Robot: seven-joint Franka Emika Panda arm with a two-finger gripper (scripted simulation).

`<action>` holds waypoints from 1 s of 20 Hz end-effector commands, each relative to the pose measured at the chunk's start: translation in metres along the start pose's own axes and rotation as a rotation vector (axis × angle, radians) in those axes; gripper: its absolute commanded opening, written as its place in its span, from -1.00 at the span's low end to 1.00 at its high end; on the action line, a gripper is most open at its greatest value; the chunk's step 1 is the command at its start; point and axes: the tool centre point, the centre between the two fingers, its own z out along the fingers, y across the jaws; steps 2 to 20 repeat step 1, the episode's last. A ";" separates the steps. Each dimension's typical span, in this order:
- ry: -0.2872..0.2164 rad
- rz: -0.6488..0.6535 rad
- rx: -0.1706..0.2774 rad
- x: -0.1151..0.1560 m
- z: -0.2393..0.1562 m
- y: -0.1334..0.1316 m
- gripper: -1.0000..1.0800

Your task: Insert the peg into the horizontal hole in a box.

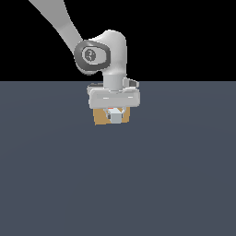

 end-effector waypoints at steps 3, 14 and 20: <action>0.000 0.002 -0.003 0.003 -0.001 0.001 -1.00; 0.000 0.002 -0.003 0.003 -0.001 0.001 -1.00; 0.000 0.002 -0.003 0.003 -0.001 0.001 -1.00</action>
